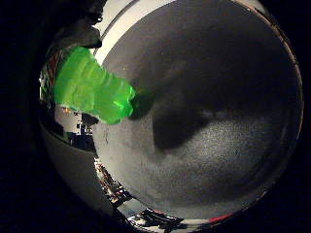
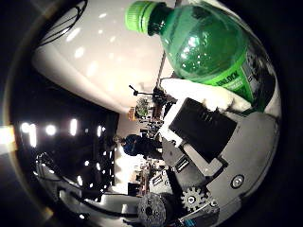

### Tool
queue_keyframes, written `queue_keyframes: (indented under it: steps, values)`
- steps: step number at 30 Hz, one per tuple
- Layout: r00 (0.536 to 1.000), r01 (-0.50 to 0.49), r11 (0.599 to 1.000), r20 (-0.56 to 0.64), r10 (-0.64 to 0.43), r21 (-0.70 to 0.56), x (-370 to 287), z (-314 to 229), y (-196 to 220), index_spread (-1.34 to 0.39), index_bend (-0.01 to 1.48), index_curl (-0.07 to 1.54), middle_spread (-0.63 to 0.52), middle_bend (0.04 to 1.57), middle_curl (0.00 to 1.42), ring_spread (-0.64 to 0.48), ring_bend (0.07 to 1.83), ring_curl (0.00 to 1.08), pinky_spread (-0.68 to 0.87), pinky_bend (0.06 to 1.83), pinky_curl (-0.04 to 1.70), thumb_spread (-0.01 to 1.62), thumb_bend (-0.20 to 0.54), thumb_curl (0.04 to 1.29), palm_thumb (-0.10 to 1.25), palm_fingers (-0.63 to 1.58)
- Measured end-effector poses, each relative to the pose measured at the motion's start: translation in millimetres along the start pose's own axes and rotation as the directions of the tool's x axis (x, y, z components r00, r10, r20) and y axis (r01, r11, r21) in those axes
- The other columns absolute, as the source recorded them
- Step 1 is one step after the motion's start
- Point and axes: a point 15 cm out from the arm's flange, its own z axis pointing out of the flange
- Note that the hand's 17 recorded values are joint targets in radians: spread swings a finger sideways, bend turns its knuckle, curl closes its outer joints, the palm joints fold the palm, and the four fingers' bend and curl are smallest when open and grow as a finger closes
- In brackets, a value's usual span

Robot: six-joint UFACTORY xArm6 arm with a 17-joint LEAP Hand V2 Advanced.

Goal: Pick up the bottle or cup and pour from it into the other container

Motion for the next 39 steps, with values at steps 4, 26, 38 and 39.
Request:
queue_keyframes:
  steps: [4,26,38,39]
  values:
    - [1.0,0.02,1.0,-0.007,-0.02,0.014,-8,-7,-3,-0.17,1.17,0.76,-0.08,1.36,0.7,-0.19,1.4,0.65,-0.2,1.44,0.54,0.39,-0.016,0.8,1.14,1.12]
    - [0.915,0.293,0.935,-0.223,-0.335,-0.2,-216,-7,-20,-0.17,1.21,0.75,-0.08,1.39,0.7,-0.18,1.42,0.71,-0.21,1.29,0.8,0.15,-0.019,0.91,1.14,1.12]
    - [0.766,0.279,0.834,-0.413,-0.493,-0.476,-282,62,-3,-0.17,1.21,0.74,-0.09,1.39,0.7,-0.19,1.43,0.71,-0.23,1.22,0.91,0.14,-0.018,0.92,1.14,1.13]
    - [0.748,0.275,0.822,-0.427,-0.509,-0.499,-287,69,-1,-0.17,1.21,0.74,-0.09,1.39,0.7,-0.19,1.43,0.71,-0.23,1.22,0.92,0.14,-0.019,0.92,1.14,1.13]
